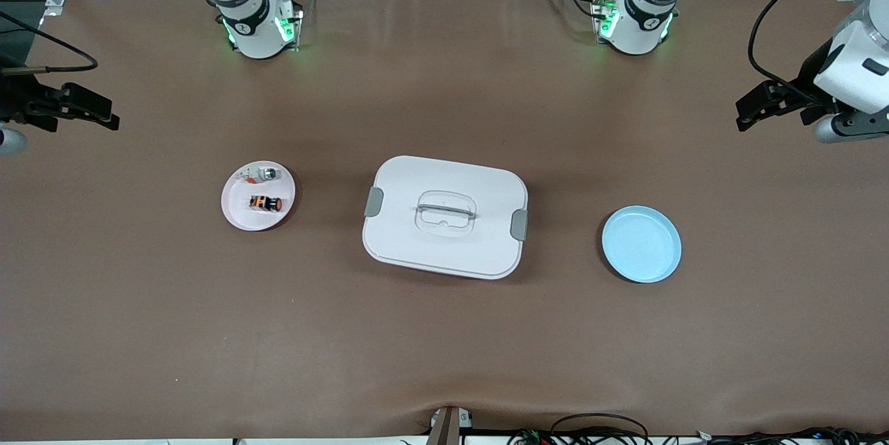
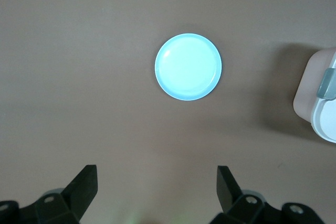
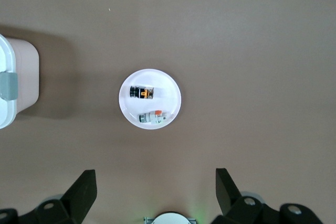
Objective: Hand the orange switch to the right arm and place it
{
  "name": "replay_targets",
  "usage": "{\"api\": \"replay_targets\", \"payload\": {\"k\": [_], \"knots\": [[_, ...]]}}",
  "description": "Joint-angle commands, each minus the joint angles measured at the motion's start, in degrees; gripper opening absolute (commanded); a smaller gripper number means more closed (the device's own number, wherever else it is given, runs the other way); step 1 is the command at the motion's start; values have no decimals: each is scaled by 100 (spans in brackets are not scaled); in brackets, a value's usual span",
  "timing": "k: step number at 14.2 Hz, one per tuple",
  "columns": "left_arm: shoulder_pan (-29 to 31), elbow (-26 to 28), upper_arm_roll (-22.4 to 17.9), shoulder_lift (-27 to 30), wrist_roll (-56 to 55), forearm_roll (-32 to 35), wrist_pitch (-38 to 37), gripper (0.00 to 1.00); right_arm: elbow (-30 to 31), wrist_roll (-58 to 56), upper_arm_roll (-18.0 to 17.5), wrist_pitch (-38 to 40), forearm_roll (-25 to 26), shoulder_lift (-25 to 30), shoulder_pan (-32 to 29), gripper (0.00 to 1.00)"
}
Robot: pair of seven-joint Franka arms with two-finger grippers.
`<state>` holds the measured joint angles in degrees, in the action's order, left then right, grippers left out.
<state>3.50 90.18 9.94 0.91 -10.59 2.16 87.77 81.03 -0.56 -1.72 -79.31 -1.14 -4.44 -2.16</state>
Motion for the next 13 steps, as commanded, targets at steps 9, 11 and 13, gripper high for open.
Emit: {"api": "replay_targets", "payload": {"k": [9, 11, 13], "knots": [[-122, -202, -45, -21, 110, -58, -49, 100, 238, 56, -39, -523, -88, 207, -118, 100], [-139, -202, -36, -21, 102, -31, -49, 100, 247, 56, 119, -524, -88, 207, -65, 100], [-139, -202, -36, -21, 110, -66, -58, 100, 334, 56, 120, -541, -88, 277, -30, 100]]}}
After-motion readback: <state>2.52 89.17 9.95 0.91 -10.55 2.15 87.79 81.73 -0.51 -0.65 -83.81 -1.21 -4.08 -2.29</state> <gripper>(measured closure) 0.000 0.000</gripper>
